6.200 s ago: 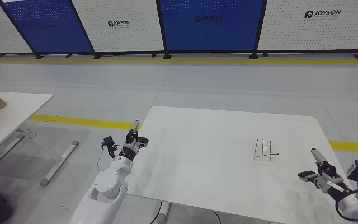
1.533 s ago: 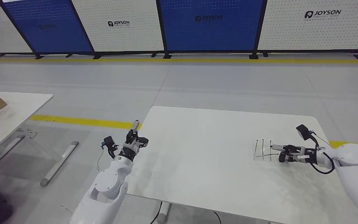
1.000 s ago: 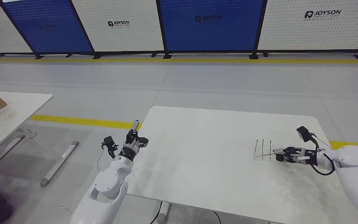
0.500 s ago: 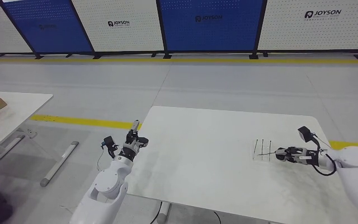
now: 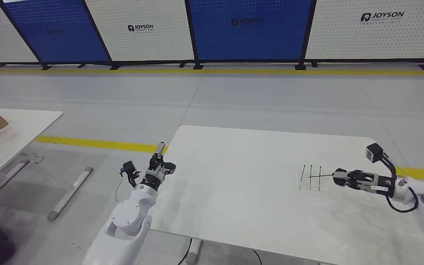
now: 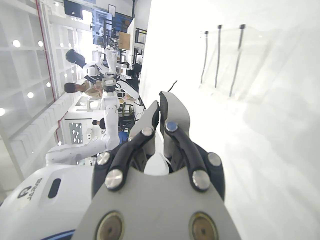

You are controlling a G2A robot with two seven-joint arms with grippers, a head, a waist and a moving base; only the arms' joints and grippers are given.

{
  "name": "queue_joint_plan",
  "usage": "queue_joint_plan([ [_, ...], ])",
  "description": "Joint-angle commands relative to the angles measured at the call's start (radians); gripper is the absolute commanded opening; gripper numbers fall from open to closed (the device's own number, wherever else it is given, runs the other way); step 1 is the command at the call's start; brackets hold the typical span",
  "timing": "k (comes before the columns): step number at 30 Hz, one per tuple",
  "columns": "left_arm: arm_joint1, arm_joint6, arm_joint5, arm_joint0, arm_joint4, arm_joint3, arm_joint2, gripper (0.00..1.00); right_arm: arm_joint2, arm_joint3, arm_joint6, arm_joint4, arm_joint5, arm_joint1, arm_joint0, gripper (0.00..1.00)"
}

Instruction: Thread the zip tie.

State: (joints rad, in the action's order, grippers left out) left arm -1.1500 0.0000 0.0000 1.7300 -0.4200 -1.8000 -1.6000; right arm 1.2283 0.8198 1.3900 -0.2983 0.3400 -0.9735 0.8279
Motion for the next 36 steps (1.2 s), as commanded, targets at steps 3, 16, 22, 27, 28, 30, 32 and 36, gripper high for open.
queue_joint_plan([
  [3,0.000,0.000,0.000,0.000,0.000,0.000,0.000,1.00,0.004,0.117,0.000,-0.025,0.000,0.027,0.071,0.00],
  [16,0.000,0.000,0.000,0.000,0.000,0.000,0.000,1.00,-0.019,0.183,-0.031,-0.098,0.000,0.014,0.104,0.00],
  [22,0.000,0.000,0.000,0.000,0.000,0.000,0.000,1.00,-0.050,0.288,-0.082,-0.162,0.000,-0.011,0.109,0.00],
  [27,0.000,0.000,0.000,0.000,0.000,0.000,0.000,1.00,-0.146,0.285,-0.129,-0.166,-0.001,-0.050,0.061,0.00],
  [28,0.000,0.000,0.000,0.000,0.000,0.000,0.000,1.00,-0.153,0.281,-0.127,-0.167,-0.003,-0.053,0.056,0.00],
  [30,0.000,0.000,0.000,0.000,0.000,0.000,0.000,1.00,-0.153,0.281,-0.127,-0.167,-0.003,-0.053,0.056,0.00],
  [32,0.000,0.000,0.000,0.000,0.000,0.000,0.000,1.00,-0.153,0.281,-0.127,-0.167,-0.003,-0.053,0.056,0.00],
  [36,0.000,0.000,0.000,0.000,0.000,0.000,0.000,1.00,-0.153,0.281,-0.127,-0.167,-0.003,-0.053,0.056,0.00],
])
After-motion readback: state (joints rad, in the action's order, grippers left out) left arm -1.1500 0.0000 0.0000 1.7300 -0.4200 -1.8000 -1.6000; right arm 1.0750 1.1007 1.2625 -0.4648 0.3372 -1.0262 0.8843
